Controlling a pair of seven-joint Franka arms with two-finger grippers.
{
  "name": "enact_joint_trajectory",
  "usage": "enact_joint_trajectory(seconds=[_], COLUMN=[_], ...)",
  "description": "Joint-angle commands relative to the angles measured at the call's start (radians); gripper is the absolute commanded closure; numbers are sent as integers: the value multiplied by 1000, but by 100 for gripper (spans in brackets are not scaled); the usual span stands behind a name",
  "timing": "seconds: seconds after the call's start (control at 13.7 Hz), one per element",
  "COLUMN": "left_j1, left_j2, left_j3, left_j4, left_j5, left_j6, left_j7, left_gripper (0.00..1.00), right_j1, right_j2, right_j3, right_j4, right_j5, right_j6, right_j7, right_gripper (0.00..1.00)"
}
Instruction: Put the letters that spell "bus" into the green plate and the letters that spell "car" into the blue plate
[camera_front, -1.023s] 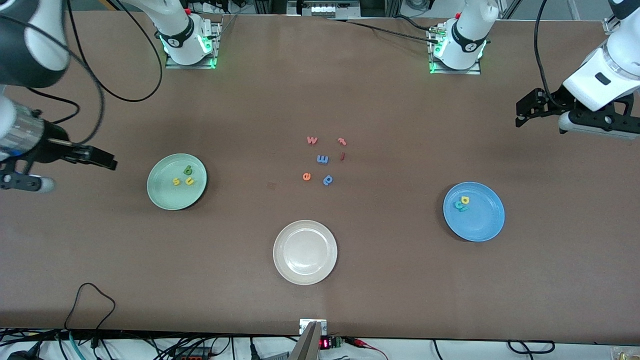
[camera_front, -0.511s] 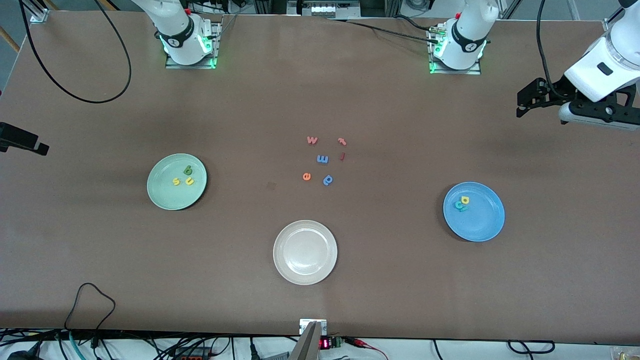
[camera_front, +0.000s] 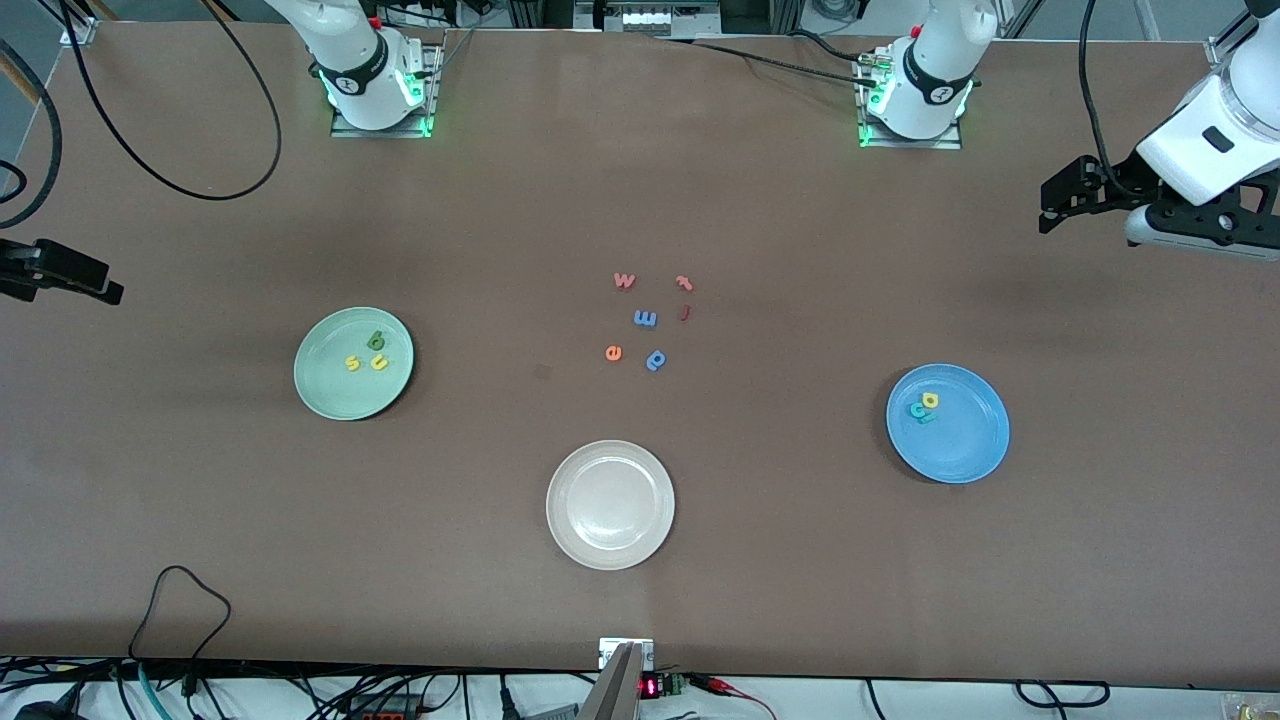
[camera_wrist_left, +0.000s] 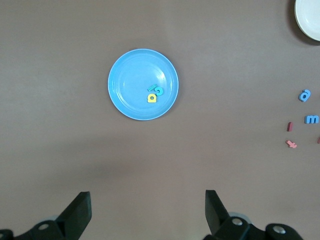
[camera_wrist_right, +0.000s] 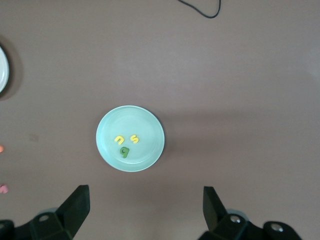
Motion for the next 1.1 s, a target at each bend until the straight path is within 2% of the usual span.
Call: enact_joint_trajectory(seconds=[0.0,0.37,1.02], left_j1=[7,6,-4], left_j2=[4,4,4], left_j3=[-10,-10,-11], left_j4=[25,25,25], left_j5=[16,16,18], left_j6=[-35,-41,-39], left_j7=[17,17,19], left_gripper=[0,0,0], right_j1=[-19,-27,-25], right_j2=[-137,-225,-229], right_j3=[26,21,20], right_j4=[-204,-304,-287], right_j5=[-19,-19,-17], right_j6=[91,85,36], right_j7=[-8,-2,3], right_gripper=[0,0,0])
